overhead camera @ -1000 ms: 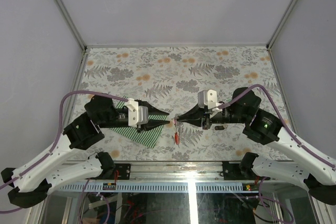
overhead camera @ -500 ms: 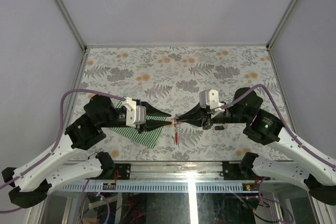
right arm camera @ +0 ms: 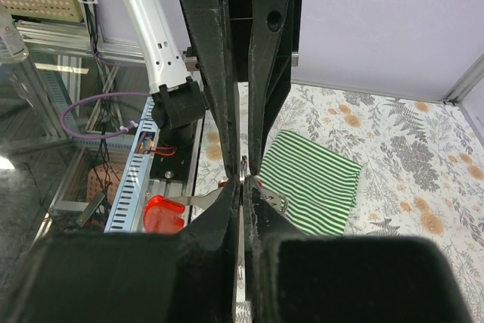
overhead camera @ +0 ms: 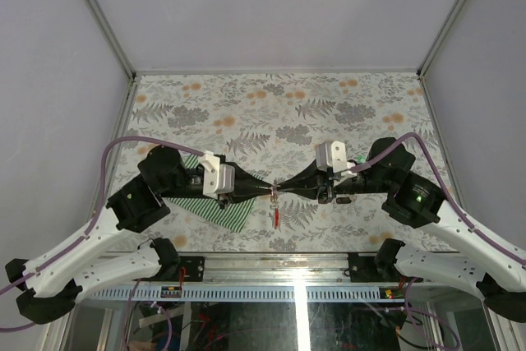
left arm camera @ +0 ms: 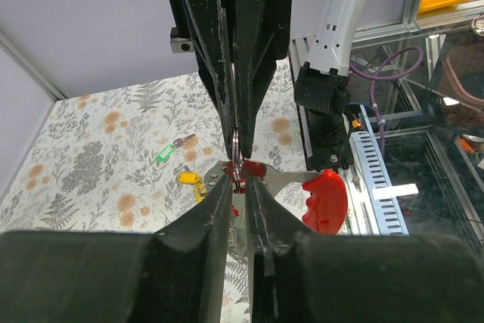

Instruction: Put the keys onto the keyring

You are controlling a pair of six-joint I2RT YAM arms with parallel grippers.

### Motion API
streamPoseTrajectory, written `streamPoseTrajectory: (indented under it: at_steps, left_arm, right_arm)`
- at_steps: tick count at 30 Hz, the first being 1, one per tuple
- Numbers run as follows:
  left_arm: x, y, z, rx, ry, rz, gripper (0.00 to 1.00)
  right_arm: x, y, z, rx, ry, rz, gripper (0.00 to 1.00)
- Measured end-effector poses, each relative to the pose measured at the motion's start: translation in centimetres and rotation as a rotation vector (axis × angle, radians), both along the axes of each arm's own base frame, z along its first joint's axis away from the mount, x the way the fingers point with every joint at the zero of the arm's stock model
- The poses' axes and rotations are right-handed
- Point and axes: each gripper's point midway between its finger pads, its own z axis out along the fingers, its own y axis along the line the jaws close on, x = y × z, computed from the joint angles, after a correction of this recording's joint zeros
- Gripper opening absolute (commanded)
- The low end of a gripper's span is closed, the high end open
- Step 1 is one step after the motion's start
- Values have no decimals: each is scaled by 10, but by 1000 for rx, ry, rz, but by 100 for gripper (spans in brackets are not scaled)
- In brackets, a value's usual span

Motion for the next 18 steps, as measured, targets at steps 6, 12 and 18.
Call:
streamPoseTrajectory:
  at_steps: [6,12,18]
  left_arm:
    - [1,-2,-2,5,7,-3,0]
    - [1,-3,1,-6,2,-4,0]
    - [1,-4,9,-37,-2,-9,0]
  right_arm:
    - [-1,0,0,1,4,1,0]
    - [-3,-2,4,24,4,1,0]
    - [-6,-5,13,81,-1,-1,0]
